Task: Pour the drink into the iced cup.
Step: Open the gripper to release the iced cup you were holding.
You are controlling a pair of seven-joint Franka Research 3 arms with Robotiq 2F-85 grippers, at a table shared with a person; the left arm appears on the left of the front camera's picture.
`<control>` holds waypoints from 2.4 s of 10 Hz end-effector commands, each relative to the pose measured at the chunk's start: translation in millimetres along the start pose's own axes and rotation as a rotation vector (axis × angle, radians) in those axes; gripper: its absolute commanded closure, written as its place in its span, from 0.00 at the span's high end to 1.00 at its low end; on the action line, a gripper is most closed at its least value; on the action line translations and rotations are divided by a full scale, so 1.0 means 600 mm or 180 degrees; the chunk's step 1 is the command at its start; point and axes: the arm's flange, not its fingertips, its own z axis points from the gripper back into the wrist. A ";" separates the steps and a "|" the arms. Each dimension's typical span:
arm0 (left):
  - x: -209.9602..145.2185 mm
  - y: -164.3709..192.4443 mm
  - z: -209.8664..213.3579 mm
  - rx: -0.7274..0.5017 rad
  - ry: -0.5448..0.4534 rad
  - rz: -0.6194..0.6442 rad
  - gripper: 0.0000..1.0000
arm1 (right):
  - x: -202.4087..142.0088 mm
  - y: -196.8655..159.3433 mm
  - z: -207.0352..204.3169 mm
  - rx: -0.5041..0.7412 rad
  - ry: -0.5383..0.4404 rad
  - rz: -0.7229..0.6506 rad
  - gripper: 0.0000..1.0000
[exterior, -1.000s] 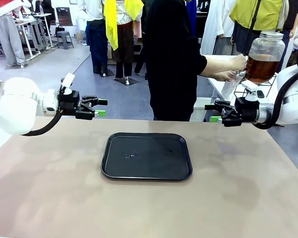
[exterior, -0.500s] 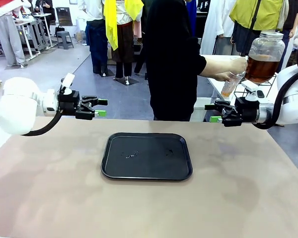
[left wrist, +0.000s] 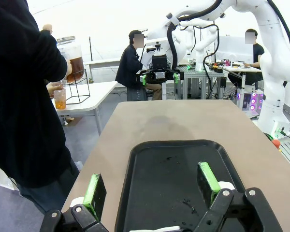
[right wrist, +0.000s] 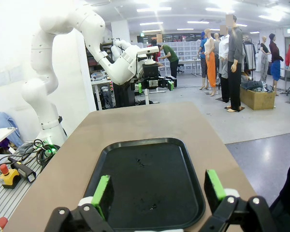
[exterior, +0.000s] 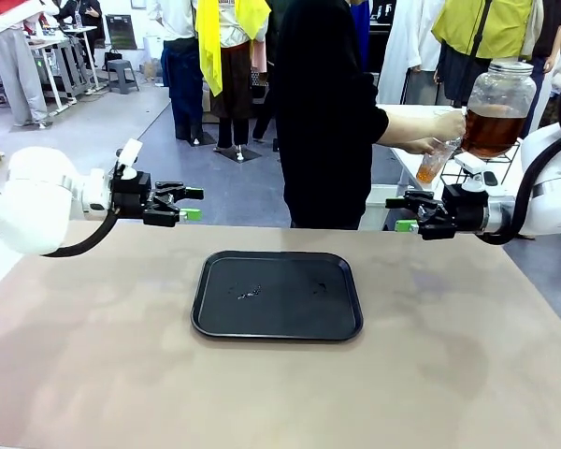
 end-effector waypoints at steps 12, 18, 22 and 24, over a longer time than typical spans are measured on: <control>0.005 0.004 -0.002 0.0003 -0.0001 0.0025 1.00 | 0.006 -0.002 -0.002 0.0014 0.0005 -0.0027 1.00; 0.005 0.004 -0.002 0.0003 -0.0001 0.0025 1.00 | 0.006 -0.002 -0.002 0.0014 0.0005 -0.0027 1.00; 0.005 0.004 -0.002 0.0003 -0.0001 0.0025 1.00 | 0.006 -0.002 -0.002 0.0014 0.0005 -0.0027 1.00; 0.005 0.004 -0.002 0.0003 -0.0001 0.0025 1.00 | 0.006 -0.002 -0.002 0.0014 0.0005 -0.0027 1.00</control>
